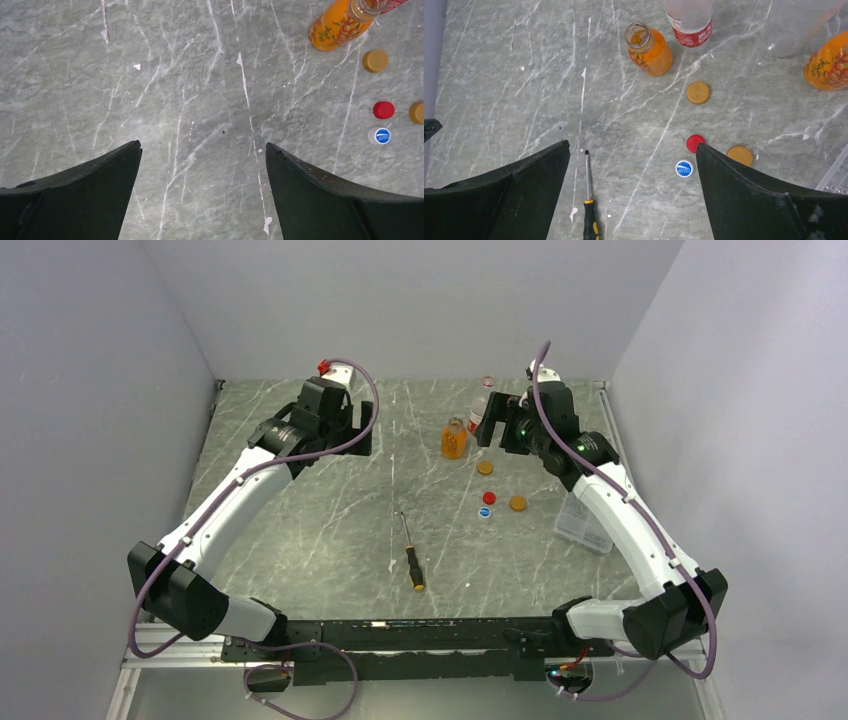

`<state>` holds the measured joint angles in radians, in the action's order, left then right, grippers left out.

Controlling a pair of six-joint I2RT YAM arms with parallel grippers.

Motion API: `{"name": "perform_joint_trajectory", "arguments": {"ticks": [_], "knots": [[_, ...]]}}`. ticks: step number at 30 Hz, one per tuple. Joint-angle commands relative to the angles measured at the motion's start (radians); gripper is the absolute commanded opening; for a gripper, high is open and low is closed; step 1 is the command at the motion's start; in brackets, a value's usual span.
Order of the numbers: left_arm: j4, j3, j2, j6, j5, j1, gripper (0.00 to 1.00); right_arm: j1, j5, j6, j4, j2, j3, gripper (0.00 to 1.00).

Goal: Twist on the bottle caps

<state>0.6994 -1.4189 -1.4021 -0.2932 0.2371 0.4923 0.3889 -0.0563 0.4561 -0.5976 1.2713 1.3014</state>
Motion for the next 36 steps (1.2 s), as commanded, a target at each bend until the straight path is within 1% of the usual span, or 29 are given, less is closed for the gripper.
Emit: {"name": "perform_joint_trajectory", "arguments": {"ticks": [1,8,13,22,24,28,30,33,36], "knots": [[-0.016,0.004,0.028,0.041,0.017,0.002,0.99,0.008,-0.039,-0.008,0.001,0.016,0.069,1.0],[-0.003,0.025,0.033,0.066,-0.011,0.0,0.99,0.018,-0.124,-0.021,-0.085,0.101,0.213,0.99],[-0.011,0.049,0.062,0.067,-0.035,0.001,0.99,0.019,-0.188,-0.053,-0.11,0.182,0.345,0.96],[-0.008,0.079,0.106,0.05,-0.06,0.0,0.99,0.018,-0.284,-0.154,-0.16,0.434,0.629,0.9],[-0.009,0.089,0.118,0.046,-0.064,0.001,0.99,0.016,-0.295,-0.172,-0.173,0.499,0.7,0.87],[-0.002,0.092,0.128,0.048,-0.063,0.001,0.99,0.008,-0.3,-0.201,-0.219,0.642,0.863,0.78],[-0.003,0.094,0.137,0.051,-0.057,0.0,0.99,0.005,-0.309,-0.212,-0.236,0.692,0.918,0.74],[-0.005,0.098,0.144,0.056,-0.054,0.0,0.99,-0.003,-0.32,-0.219,-0.237,0.733,0.953,0.68],[-0.002,0.093,0.141,0.058,-0.057,0.002,0.99,-0.016,-0.318,-0.213,-0.233,0.745,0.949,0.63]]}}
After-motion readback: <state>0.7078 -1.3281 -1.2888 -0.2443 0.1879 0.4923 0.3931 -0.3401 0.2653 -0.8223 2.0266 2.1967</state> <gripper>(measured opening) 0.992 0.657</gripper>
